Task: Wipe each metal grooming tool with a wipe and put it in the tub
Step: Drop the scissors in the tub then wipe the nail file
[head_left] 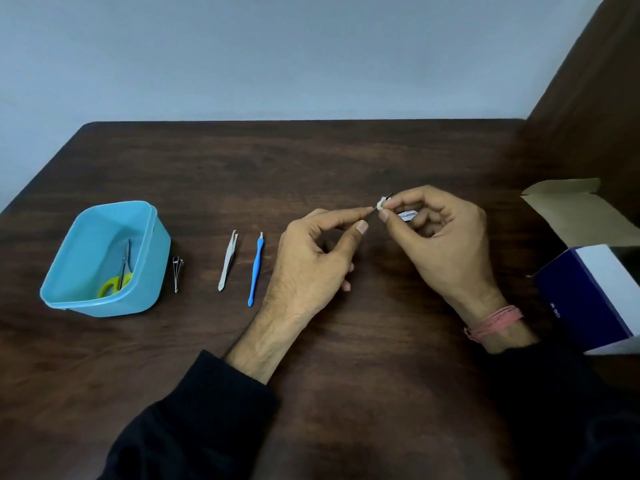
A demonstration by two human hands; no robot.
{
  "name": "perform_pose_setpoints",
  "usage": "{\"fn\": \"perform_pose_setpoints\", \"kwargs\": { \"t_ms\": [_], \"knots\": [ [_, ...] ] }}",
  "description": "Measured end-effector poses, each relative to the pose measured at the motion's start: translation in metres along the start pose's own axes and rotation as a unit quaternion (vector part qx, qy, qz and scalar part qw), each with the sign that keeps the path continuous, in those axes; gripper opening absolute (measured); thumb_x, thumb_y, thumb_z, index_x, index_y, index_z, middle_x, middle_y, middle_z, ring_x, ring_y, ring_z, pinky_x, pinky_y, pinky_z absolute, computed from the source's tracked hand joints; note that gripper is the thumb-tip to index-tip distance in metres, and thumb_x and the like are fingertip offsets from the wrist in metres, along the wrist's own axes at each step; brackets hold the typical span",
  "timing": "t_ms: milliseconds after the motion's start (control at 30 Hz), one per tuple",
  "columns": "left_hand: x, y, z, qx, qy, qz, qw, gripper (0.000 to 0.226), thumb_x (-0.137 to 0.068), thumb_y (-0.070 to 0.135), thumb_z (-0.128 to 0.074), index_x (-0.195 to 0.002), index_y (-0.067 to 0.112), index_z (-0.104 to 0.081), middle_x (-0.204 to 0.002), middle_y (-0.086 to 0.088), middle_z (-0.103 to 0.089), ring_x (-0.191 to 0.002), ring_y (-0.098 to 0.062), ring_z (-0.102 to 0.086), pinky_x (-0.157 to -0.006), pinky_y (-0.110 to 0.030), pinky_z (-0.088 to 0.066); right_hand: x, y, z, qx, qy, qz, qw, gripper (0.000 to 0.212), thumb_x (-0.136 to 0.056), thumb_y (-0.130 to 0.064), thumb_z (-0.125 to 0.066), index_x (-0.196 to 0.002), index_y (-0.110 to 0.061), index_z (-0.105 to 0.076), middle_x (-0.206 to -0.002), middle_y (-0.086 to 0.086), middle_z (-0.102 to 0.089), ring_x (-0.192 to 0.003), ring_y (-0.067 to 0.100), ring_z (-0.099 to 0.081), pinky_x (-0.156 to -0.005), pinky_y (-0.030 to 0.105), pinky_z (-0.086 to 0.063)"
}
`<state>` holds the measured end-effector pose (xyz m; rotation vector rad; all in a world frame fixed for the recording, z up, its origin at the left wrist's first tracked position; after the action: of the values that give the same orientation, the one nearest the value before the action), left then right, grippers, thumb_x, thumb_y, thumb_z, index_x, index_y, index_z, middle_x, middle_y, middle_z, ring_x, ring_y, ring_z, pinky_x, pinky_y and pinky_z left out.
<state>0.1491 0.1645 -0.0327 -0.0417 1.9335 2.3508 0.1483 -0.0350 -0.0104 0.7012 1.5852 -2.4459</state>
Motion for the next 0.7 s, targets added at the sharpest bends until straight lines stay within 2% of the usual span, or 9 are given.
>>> {"fn": "perform_pose_setpoints", "kwargs": {
  "t_ms": [167,267,400,500,633,700],
  "knots": [
    [-0.002,-0.003,0.003,-0.013,0.022,0.002,1.000,0.023,-0.100,0.016,-0.084,-0.115,0.034,-0.088,-0.106,0.007,-0.073,-0.056,-0.013,-0.067,-0.046,-0.031,-0.057,0.004,-0.005,-0.004,0.019,-0.014,0.024,0.999,0.005,-0.096,-0.017,-0.087,-0.099,-0.020,-0.084,-0.078,-0.009,-0.077,-0.046,0.013,-0.057,-0.047,0.024,-0.041],
    [-0.003,-0.005,0.003,-0.011,0.025,0.013,1.000,0.020,-0.099,0.017,-0.086,-0.111,0.032,-0.089,-0.104,0.006,-0.077,-0.053,-0.012,-0.066,-0.045,-0.031,-0.057,0.002,0.000,-0.004,0.009,-0.015,0.012,1.000,0.005,-0.095,-0.016,-0.088,-0.098,-0.019,-0.086,-0.084,-0.010,-0.079,-0.049,0.007,-0.057,-0.052,0.016,-0.040],
    [-0.004,-0.007,0.006,0.026,0.035,0.029,0.999,0.016,-0.101,0.018,-0.084,-0.113,0.028,-0.087,-0.100,0.006,-0.082,-0.052,-0.011,-0.062,-0.045,-0.029,-0.055,0.000,0.005,-0.001,0.010,0.005,-0.003,1.000,0.007,-0.095,-0.015,-0.087,-0.100,-0.020,-0.086,-0.077,-0.015,-0.077,-0.050,0.005,-0.057,-0.053,0.017,-0.042],
    [-0.003,-0.007,0.005,0.045,0.027,0.029,0.998,0.016,-0.102,0.017,-0.082,-0.114,0.026,-0.087,-0.098,0.000,-0.082,-0.051,-0.009,-0.057,-0.044,-0.027,-0.052,0.002,-0.001,-0.005,0.012,-0.013,0.016,1.000,0.007,-0.095,-0.012,-0.087,-0.099,-0.018,-0.086,-0.084,-0.015,-0.078,-0.051,0.006,-0.058,-0.055,0.015,-0.043],
    [-0.002,-0.004,0.003,0.036,0.019,0.021,0.999,0.015,-0.103,0.018,-0.081,-0.113,0.026,-0.087,-0.097,-0.006,-0.078,-0.050,-0.010,-0.051,-0.042,-0.025,-0.050,-0.001,0.002,0.001,0.008,0.015,0.003,1.000,0.006,-0.095,-0.017,-0.088,-0.100,-0.019,-0.087,-0.079,-0.015,-0.077,-0.052,0.019,-0.062,-0.051,0.034,-0.049],
    [-0.002,-0.004,0.003,0.034,0.017,0.019,0.999,0.015,-0.103,0.018,-0.080,-0.113,0.027,-0.087,-0.100,-0.004,-0.079,-0.050,-0.010,-0.052,-0.043,-0.025,-0.050,0.000,0.002,0.000,0.013,0.006,0.007,1.000,0.005,-0.095,-0.017,-0.088,-0.100,-0.020,-0.086,-0.083,-0.013,-0.079,-0.053,0.016,-0.063,-0.051,0.034,-0.050]
  ]
}}
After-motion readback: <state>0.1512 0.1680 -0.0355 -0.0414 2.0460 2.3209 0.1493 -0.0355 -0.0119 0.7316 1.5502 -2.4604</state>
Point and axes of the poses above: each hand's wrist, its own x-axis away from the middle knuckle, its own z-axis out of the back of the hand, y = z × x, the point moved 7 cm from there along -x, towards the middle knuckle
